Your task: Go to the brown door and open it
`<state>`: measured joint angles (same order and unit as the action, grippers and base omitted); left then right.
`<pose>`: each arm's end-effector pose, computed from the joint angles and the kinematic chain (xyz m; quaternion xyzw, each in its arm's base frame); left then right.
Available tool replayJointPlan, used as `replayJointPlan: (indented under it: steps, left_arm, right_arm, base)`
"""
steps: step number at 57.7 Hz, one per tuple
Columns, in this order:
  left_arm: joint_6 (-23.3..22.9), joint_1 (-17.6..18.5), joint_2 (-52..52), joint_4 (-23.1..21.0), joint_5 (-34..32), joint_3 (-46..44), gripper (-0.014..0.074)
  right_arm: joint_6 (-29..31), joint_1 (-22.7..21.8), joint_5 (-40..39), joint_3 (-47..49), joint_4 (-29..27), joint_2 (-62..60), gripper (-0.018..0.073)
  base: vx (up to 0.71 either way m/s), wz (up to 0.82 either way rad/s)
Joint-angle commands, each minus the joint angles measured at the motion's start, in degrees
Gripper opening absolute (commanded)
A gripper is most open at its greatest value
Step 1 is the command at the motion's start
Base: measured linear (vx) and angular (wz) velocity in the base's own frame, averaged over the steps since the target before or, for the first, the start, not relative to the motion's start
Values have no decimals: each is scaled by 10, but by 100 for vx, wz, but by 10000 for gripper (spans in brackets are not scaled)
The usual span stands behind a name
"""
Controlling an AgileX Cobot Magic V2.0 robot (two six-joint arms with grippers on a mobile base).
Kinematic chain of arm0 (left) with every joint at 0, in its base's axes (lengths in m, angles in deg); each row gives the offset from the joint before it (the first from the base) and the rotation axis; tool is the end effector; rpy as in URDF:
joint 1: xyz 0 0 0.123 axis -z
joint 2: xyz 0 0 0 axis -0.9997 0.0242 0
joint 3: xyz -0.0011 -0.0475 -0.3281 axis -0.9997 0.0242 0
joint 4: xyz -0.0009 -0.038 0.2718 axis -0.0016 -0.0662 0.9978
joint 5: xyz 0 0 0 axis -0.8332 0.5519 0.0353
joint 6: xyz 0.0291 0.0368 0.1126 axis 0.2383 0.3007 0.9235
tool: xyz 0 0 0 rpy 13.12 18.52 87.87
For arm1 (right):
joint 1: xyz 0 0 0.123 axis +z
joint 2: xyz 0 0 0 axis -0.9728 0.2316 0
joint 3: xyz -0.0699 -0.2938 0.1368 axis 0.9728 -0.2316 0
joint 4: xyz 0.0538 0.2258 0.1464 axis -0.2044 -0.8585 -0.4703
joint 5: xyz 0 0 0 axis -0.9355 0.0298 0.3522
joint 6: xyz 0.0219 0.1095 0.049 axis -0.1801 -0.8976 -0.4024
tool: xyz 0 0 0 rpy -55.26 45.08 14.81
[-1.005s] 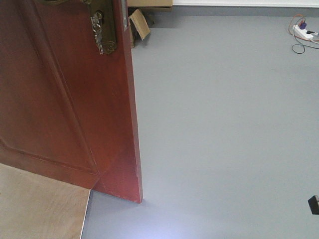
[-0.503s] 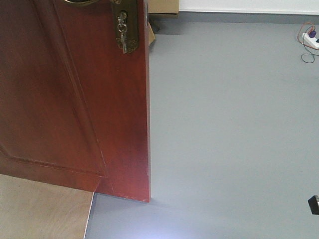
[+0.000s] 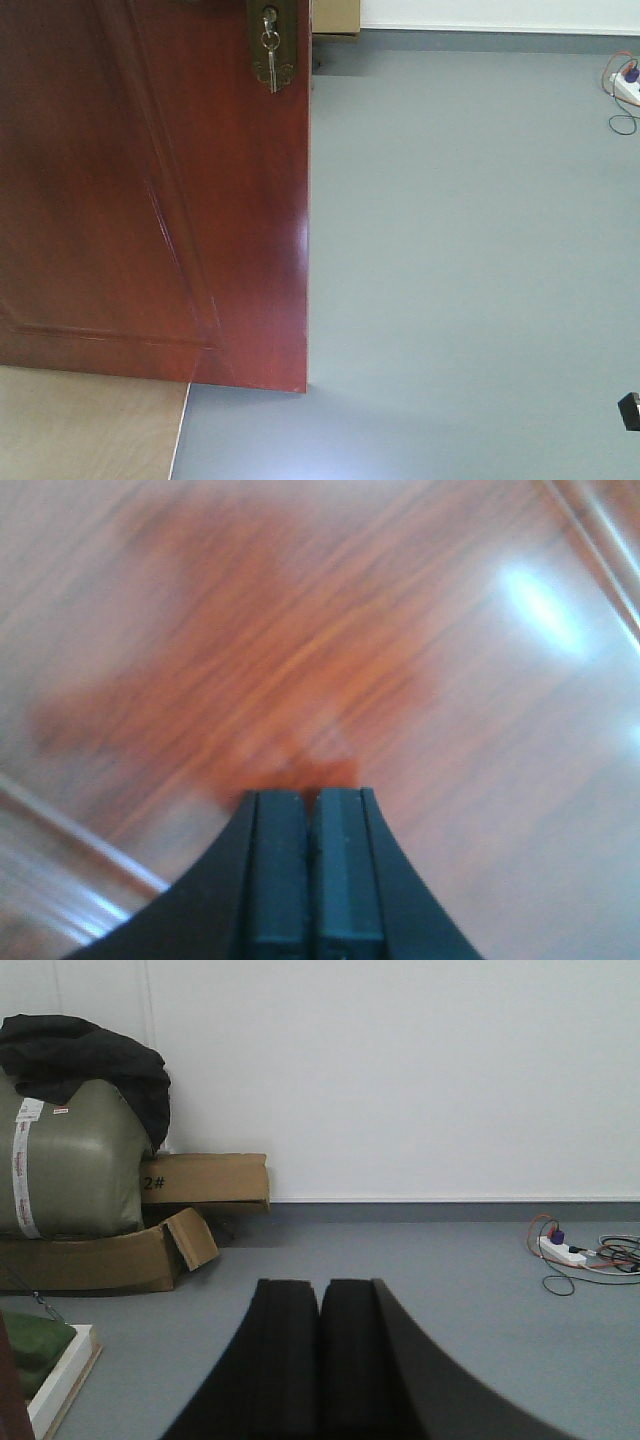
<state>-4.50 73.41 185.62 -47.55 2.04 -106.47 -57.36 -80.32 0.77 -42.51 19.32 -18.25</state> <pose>0.4453 0.0629 0.5508 -0.2101 0.6197 -0.3904 0.6476 0.0639 -0.0033 0.1928 0.0182 0.7171 -0.0226 0.6964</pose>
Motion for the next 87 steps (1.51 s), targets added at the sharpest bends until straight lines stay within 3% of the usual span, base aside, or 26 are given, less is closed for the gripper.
replayJointPlan:
  steps: [1,42,48,51,54,55,59,64,69,74,79,87]
  left_arm:
    - [0,3,-26,-23,-12,-17,-3]
    - [0,3,-26,-23,-16,-17,-3]
    - [6,4,-34,-10,10,-16,-3]
    - [16,15,-42,27,20,-14,-3]
    - [19,34,-56,101,26,-7,-3]
    - [18,48,-66,156,26,-1,-3]
    - [7,81,-90,290,16,25,-3]
    - [-49,135,-128,462,-33,81,-3]
    - [-116,175,-168,581,-109,160,-3]
    - [-178,205,-208,663,-199,250,-3]
    - [-209,230,-256,715,-309,356,-3]
    - [-212,243,-326,732,-396,506,-3]
  right_arm:
    - [3,0,-44,-3,4,-7,0]
    - [3,0,-44,-3,4,-7,0]
    - [3,0,-44,-3,4,-7,0]
    - [3,0,-44,-3,4,-7,0]
    - [3,0,-44,-3,4,-7,0]
    - [3,0,-44,-3,4,-7,0]
    - [3,0,-44,-3,4,-7,0]
    - [3,0,-44,-3,4,-7,0]
    - [3,0,-44,-3,4,-7,0]
    - [3,0,-44,-3,4,-7,0]
    - [3,0,-44,-3,4,-7,0]
    - [3,0,-44,-3,4,-7,0]
  base:
    - [4,-3]
    - [1,0]
    - [0,0]
    - [0,0]
    - [0,1]
    - [0,1]
    - [0,1]
    - [0,0]
    - [0,0]
    - [0,0]
    - [0,0]
    - [0,0]
